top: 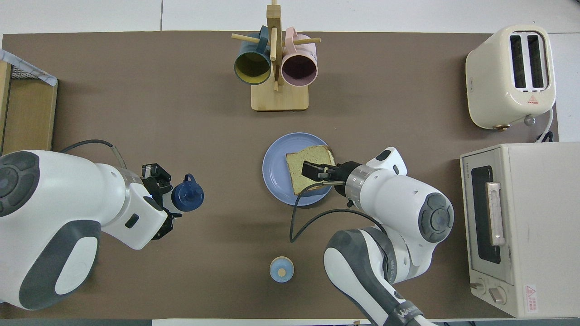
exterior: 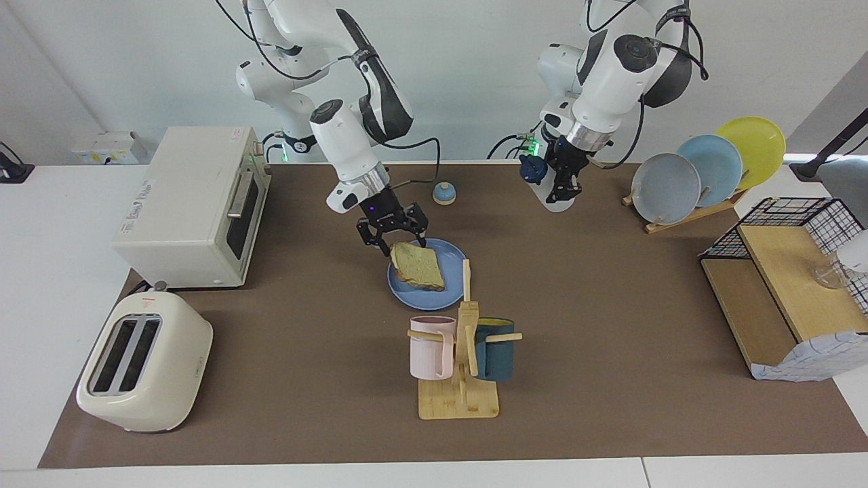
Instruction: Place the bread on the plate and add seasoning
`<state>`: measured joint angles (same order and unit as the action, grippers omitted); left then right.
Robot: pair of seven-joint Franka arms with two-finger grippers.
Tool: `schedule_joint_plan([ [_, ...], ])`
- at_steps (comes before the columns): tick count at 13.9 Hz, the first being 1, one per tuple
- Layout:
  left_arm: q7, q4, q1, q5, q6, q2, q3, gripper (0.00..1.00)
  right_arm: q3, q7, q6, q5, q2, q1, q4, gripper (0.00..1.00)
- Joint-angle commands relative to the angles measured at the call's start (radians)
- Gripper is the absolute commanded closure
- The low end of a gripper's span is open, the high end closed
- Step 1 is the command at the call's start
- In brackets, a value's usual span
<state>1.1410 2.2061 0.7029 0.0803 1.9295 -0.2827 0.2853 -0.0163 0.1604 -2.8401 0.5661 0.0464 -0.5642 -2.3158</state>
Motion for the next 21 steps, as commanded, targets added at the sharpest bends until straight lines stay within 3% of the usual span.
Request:
schedule_joint_plan([
  [1, -0.021, 0.029, 0.004, -0.02, 0.022, -0.038, 0.002, 1.0, -0.002, -0.044, -0.002, -0.003, 0.039, 0.026, 0.062, 0.0],
  [3, -0.021, 0.029, 0.004, -0.02, 0.022, -0.038, 0.0, 1.0, -0.002, -0.091, 0.074, -0.032, 0.059, 0.066, 0.139, 0.0],
  [6, -0.021, 0.029, 0.004, -0.02, 0.023, -0.038, 0.002, 1.0, -0.002, -0.088, 0.374, -0.035, 0.104, 0.153, 0.356, 0.0],
  [13, -0.021, 0.029, 0.001, -0.02, 0.025, -0.038, 0.002, 1.0, 0.001, 0.141, 0.672, -0.031, 0.141, 0.156, 0.63, 0.0],
  [15, -0.021, 0.029, 0.001, -0.02, 0.025, -0.038, 0.0, 1.0, 0.009, 0.301, 0.752, -0.032, 0.106, 0.132, 0.671, 0.0],
  [19, -0.055, 0.029, 0.001, -0.02, 0.023, -0.039, -0.02, 1.0, 0.01, 0.454, 0.772, -0.035, 0.02, 0.026, 0.677, 0.03],
  [20, -0.067, 0.027, 0.001, -0.02, 0.023, -0.039, -0.029, 1.0, 0.012, 0.465, 0.768, -0.049, 0.013, -0.012, 0.679, 0.07],
  [21, -0.072, 0.027, 0.001, -0.02, 0.025, -0.039, -0.035, 1.0, 0.012, 0.465, 0.746, -0.101, 0.012, -0.069, 0.676, 0.21],
])
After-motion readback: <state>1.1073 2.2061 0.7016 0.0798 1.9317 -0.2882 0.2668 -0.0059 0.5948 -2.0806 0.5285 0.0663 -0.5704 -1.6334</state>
